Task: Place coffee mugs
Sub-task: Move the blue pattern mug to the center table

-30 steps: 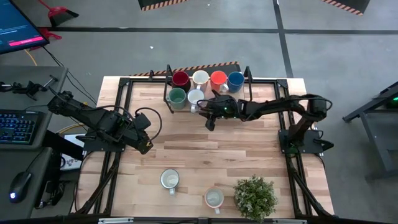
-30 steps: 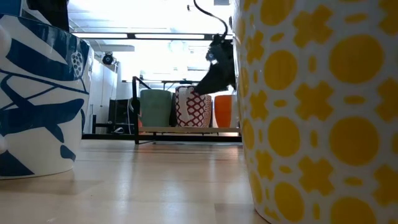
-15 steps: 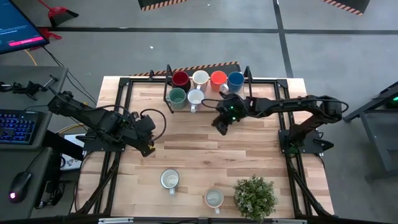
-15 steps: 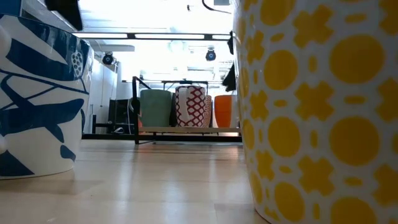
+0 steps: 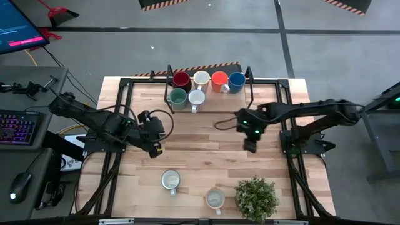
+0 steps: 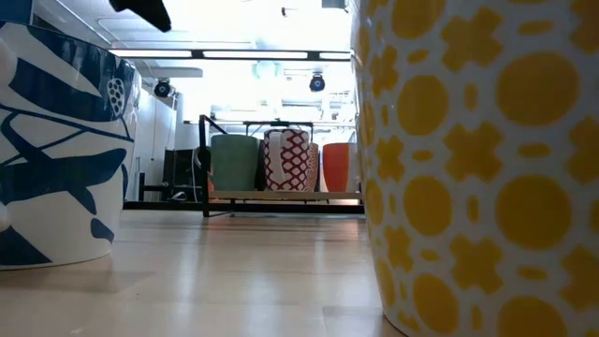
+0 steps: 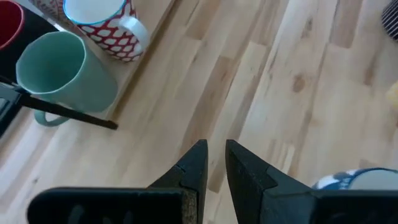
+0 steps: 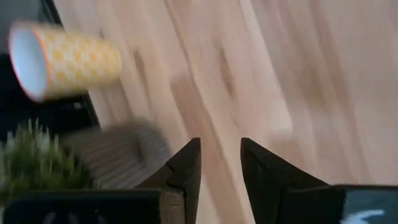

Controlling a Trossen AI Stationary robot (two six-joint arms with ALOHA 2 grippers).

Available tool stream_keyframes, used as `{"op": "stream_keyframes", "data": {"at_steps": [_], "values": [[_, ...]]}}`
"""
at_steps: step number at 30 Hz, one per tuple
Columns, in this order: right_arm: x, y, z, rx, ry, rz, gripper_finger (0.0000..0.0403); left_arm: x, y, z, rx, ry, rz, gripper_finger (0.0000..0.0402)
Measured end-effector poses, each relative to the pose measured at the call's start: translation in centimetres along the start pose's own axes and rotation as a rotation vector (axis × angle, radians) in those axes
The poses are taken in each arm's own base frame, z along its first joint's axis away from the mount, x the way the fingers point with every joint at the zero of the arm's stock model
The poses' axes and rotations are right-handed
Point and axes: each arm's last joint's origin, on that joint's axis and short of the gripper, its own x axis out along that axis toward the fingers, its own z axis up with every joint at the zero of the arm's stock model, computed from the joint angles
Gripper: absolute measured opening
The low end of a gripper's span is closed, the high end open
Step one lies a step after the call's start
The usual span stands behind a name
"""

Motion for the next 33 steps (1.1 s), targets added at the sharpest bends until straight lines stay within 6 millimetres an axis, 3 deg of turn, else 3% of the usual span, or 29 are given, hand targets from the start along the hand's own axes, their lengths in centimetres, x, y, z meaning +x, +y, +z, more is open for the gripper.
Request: {"op": "stream_keyframes", "data": {"at_steps": [4,9,13,22,28,33], "values": [[-2.0,0.7,-2.7,0.054,0.017,-0.052,0.0094,1.2,-0.1,0.4,0.007,0.018,0.031,0.0047],[-3.7,1.5,-4.3,0.064,-0.112,-0.132,0.0094,3.5,-1.1,1.0,0.013,0.103,-0.045,0.0047],[-4.2,1.5,-4.7,0.080,-0.172,-0.176,0.0094,5.8,-3.0,1.0,0.098,0.190,-0.156,0.0047],[-4.1,1.4,-4.5,0.082,-0.210,-0.233,0.0094,10.2,-6.4,-0.8,0.233,0.396,-0.226,0.0047],[-4.2,1.3,-4.4,0.073,-0.224,-0.259,0.0094,10.0,-7.8,-1.8,0.306,0.448,-0.320,0.0047],[-4.2,1.3,-4.4,0.072,-0.234,-0.276,0.0094,8.3,-7.5,-1.1,0.289,0.419,-0.386,0.0051]]}}
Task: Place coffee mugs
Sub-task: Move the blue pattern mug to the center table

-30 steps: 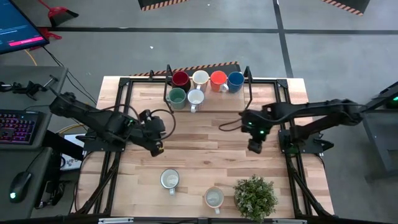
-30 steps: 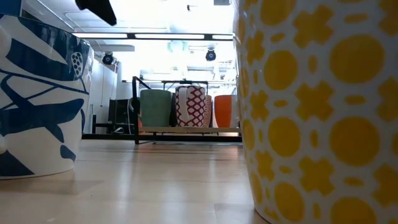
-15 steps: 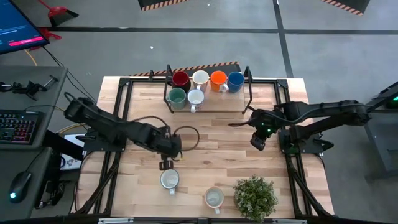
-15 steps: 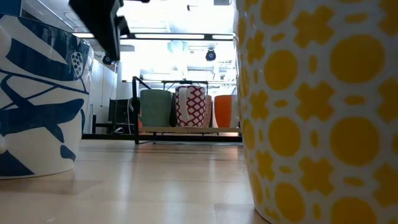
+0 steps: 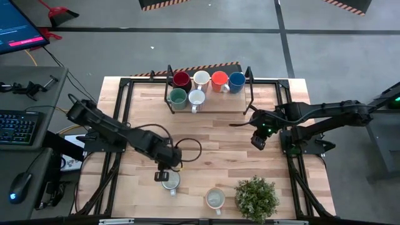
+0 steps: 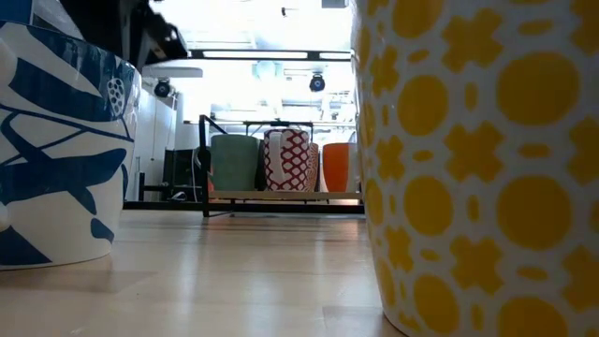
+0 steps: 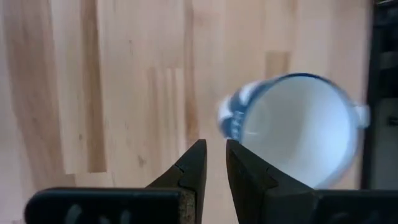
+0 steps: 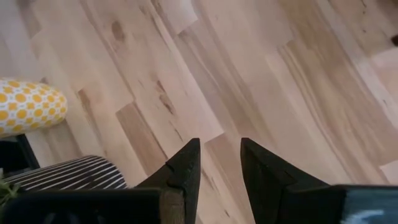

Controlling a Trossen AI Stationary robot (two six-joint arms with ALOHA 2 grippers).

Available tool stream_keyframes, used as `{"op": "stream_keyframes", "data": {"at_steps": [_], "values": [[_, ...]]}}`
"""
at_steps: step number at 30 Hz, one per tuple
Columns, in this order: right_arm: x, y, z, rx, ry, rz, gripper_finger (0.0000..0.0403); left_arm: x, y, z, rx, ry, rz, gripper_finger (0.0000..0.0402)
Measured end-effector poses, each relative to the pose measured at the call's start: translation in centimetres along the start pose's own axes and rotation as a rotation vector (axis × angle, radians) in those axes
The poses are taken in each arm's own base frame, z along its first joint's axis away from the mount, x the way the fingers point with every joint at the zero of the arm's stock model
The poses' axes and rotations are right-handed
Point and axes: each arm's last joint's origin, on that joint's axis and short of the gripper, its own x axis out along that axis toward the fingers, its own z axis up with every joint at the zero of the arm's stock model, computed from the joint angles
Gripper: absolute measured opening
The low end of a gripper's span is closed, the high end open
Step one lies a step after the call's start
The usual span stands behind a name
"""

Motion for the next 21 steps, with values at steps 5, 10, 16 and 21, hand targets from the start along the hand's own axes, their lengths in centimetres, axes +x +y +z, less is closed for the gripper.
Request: {"op": "stream_keyframes", "data": {"at_steps": [5,10,16,21], "values": [[0.0,-0.1,0.1,0.000,-0.019,-0.027,0.0094,-1.6,-0.2,-0.1,-0.011,-0.036,-0.042,0.0081],[0.0,-0.2,0.1,0.003,-0.043,-0.062,0.0094,-1.5,-0.6,-0.4,-0.071,-0.023,-0.045,0.0135],[0.0,-0.3,0.2,0.003,-0.074,-0.106,0.0094,-1.6,-1.8,-0.9,-0.045,-0.026,-0.050,0.0195],[0.0,-0.4,0.3,0.003,-0.087,-0.124,0.0094,-1.1,-2.3,-0.9,-0.024,-0.054,0.009,0.0215]]}}
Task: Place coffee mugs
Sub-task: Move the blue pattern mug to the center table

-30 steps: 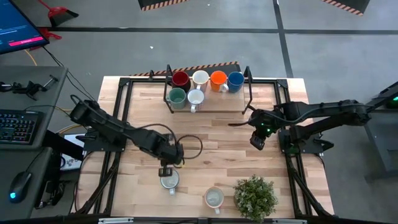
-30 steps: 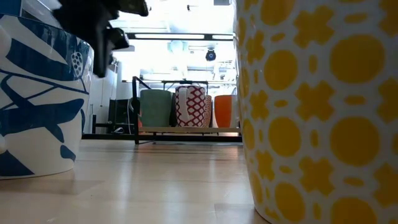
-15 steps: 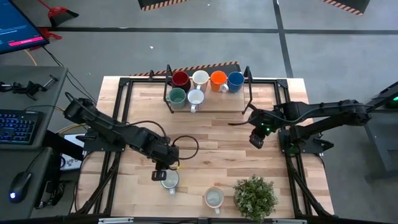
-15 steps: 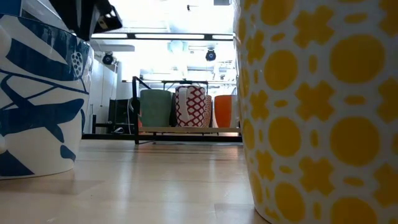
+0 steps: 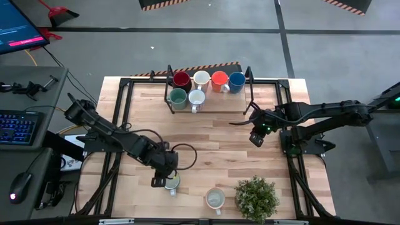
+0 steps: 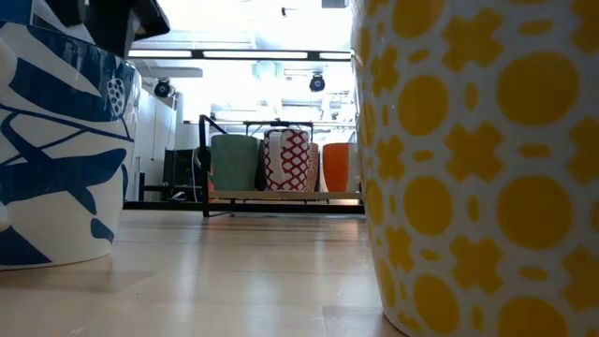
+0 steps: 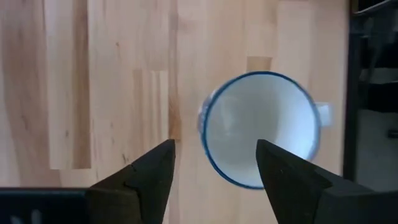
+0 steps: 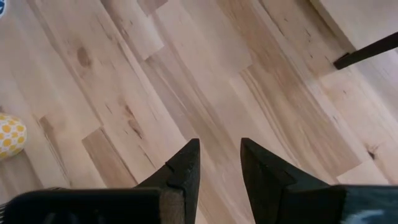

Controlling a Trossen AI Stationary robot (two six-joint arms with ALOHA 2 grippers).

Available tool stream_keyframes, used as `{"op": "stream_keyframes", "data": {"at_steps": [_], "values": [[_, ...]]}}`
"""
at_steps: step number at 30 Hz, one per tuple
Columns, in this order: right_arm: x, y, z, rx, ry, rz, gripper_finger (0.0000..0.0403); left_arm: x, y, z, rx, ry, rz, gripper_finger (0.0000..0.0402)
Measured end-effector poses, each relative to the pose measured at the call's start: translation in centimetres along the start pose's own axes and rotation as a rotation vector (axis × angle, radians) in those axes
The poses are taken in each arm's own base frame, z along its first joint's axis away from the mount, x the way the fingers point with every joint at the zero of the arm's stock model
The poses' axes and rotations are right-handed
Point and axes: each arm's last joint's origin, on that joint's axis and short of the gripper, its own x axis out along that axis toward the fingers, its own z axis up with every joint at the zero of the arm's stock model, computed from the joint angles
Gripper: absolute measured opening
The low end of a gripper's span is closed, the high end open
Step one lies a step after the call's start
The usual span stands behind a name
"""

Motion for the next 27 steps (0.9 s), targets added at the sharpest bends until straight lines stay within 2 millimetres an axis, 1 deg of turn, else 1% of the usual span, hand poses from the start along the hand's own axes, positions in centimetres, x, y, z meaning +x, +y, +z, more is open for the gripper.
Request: {"op": "stream_keyframes", "data": {"at_steps": [10,15,18,23,27], "values": [[0.0,0.0,0.0,0.016,0.000,0.000,0.0094,2.2,0.0,0.0,0.004,0.034,0.043,0.0215],[0.0,0.0,0.0,0.015,0.004,-0.002,0.0094,3.8,-0.1,0.0,0.012,0.051,0.052,0.0216],[0.0,0.0,0.0,0.015,0.004,-0.001,0.0094,4.8,-0.2,0.2,0.034,0.068,0.060,0.0216],[0.0,0.0,0.0,0.015,0.006,-0.001,0.0094,7.4,-0.5,0.4,0.089,0.104,0.075,0.0216],[0.0,0.0,-0.1,0.015,0.009,-0.003,0.0094,9.1,-0.5,0.3,0.094,0.148,0.090,0.0213]]}}
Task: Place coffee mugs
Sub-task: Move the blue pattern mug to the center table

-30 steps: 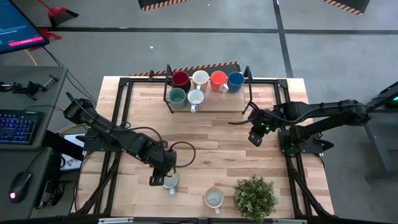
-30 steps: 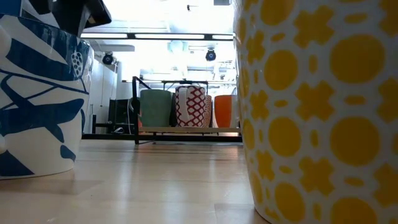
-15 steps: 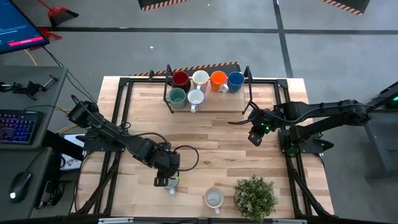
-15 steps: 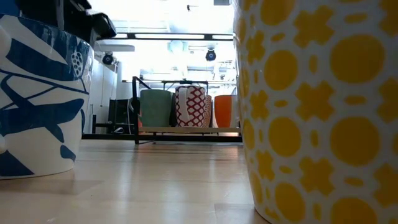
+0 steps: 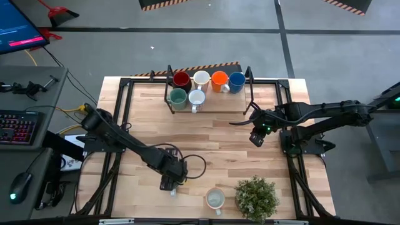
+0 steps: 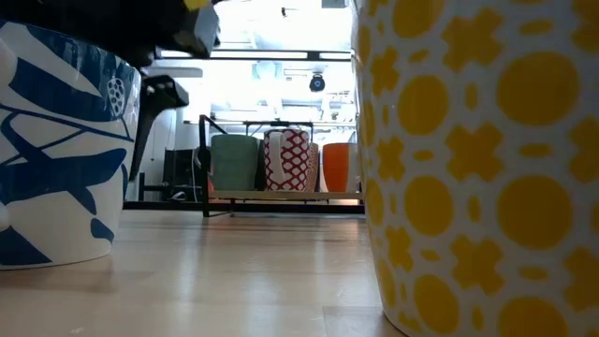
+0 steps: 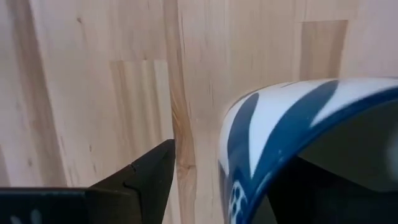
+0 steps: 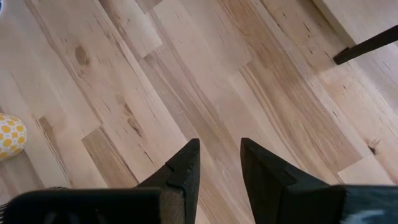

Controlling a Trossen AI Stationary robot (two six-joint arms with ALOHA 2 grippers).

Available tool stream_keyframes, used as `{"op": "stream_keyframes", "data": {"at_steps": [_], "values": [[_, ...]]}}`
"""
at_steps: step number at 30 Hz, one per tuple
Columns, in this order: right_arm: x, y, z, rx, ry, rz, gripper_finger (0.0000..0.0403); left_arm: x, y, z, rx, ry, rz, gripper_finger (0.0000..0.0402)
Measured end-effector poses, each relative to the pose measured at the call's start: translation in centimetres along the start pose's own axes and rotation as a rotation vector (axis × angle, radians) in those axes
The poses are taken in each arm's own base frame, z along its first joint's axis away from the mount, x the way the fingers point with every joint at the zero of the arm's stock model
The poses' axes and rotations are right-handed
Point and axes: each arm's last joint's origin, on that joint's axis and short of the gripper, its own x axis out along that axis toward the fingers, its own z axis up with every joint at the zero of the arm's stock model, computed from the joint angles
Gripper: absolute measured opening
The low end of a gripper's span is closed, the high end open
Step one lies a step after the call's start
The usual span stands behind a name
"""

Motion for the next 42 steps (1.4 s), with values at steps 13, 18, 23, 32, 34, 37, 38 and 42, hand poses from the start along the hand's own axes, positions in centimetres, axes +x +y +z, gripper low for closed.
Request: {"op": "stream_keyframes", "data": {"at_steps": [13,18,23,32,34,37,38,42], "values": [[0.0,0.0,0.0,-0.001,0.002,-0.002,0.0094,-0.2,2.6,1.2,0.041,-0.027,0.002,0.0021],[0.0,0.0,0.0,-0.008,0.000,-0.005,0.0094,-0.4,5.6,2.5,0.055,-0.046,0.021,0.0013],[0.0,-0.1,0.0,-0.008,-0.018,-0.028,0.0094,-1.6,10.3,4.8,0.048,-0.139,0.056,0.0011],[0.0,-0.1,0.1,-0.088,-0.024,-0.035,0.0094,-6.3,18.8,8.0,0.022,-0.290,0.155,0.0011],[0.0,-0.1,0.1,-0.109,-0.034,-0.051,0.0094,-7.0,20.0,8.7,-0.002,-0.313,0.161,0.0011],[0.0,-0.2,0.2,-0.140,-0.047,-0.072,0.0094,-7.2,21.3,10.1,0.001,-0.306,0.150,0.0011],[0.0,-0.2,0.2,-0.157,-0.046,-0.073,0.0094,-7.1,21.5,10.6,0.010,-0.302,0.150,0.0011],[0.0,-0.2,0.1,-0.166,-0.040,-0.073,0.0094,-6.1,22.0,12.8,0.061,-0.237,0.131,0.0011]]}}
